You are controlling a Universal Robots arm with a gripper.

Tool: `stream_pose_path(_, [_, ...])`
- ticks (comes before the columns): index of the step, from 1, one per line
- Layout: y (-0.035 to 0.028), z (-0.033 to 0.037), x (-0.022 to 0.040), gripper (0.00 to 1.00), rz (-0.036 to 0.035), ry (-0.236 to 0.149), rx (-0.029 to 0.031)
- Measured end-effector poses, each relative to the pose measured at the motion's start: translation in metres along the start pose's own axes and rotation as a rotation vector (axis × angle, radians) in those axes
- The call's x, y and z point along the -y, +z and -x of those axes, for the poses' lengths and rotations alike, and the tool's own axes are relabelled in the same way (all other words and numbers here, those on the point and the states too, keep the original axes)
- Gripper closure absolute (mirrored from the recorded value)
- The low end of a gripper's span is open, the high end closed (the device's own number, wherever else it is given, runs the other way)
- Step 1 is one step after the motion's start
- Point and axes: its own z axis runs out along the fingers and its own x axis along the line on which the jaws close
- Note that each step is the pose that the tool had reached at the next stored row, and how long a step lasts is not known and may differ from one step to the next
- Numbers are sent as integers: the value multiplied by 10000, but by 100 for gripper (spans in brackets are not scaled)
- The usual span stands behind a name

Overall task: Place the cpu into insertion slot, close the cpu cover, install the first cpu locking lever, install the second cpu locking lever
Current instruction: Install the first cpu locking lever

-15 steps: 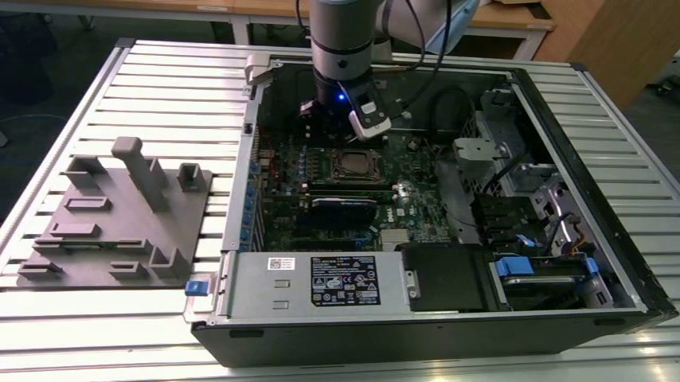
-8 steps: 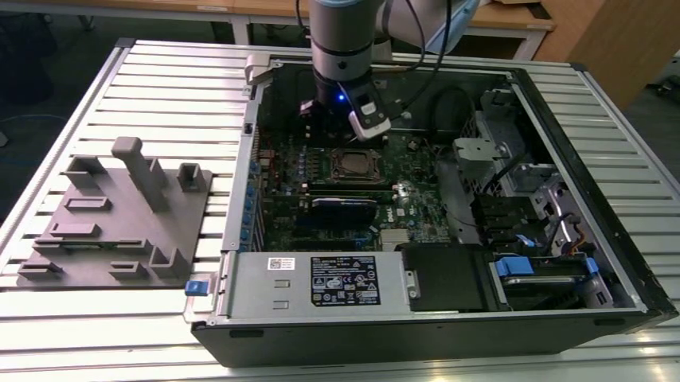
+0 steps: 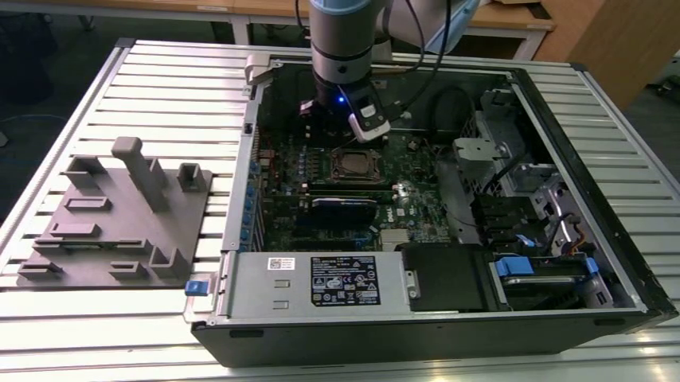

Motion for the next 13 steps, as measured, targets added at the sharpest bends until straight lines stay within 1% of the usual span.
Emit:
stream_pose_path(3, [4,4,-10,89,41,-49,-11])
stream_pose_path(9, [11,39,-32,89,45,-91,-21])
stream_pose_path(13, [22,75,-55,89,47,-113,-26])
